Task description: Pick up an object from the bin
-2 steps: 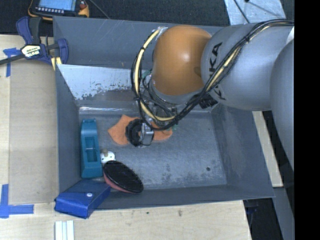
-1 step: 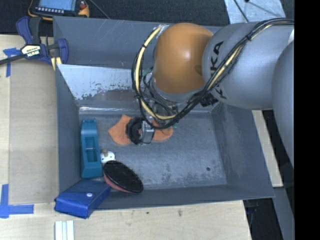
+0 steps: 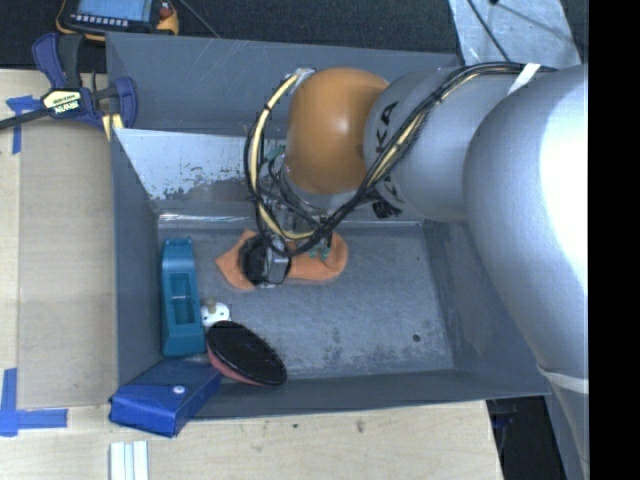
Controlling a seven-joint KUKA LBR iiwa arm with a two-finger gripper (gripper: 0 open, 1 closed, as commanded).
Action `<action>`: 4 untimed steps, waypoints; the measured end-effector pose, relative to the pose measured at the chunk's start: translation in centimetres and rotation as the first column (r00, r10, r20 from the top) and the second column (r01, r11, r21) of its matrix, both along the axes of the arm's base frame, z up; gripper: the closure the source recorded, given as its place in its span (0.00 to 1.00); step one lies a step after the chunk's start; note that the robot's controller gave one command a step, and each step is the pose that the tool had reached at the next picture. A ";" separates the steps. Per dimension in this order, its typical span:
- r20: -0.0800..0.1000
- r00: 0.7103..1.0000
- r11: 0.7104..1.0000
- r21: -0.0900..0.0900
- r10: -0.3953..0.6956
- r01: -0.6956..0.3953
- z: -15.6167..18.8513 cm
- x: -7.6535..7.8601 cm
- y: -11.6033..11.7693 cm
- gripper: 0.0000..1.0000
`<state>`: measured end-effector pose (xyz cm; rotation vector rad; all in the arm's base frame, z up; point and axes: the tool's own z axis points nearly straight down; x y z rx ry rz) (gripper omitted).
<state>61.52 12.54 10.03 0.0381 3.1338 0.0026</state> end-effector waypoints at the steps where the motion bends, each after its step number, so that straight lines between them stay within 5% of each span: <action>1: -0.009 0.997 0.997 -0.002 -0.075 0.075 1.9 0.3 0.1 0.00; 2: -0.005 1.000 1.000 -0.002 -0.014 0.014 0.9 0.3 -3.0 0.00; 3: -0.008 0.987 0.987 -0.001 -0.163 0.163 -3.0 0.1 -3.1 0.00; 4: 0.002 0.998 0.998 -0.001 -0.057 0.057 -2.7 1.6 -8.1 1.00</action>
Offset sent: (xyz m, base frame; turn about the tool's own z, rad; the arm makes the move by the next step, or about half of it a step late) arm 0.0022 -0.0298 0.0086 0.0147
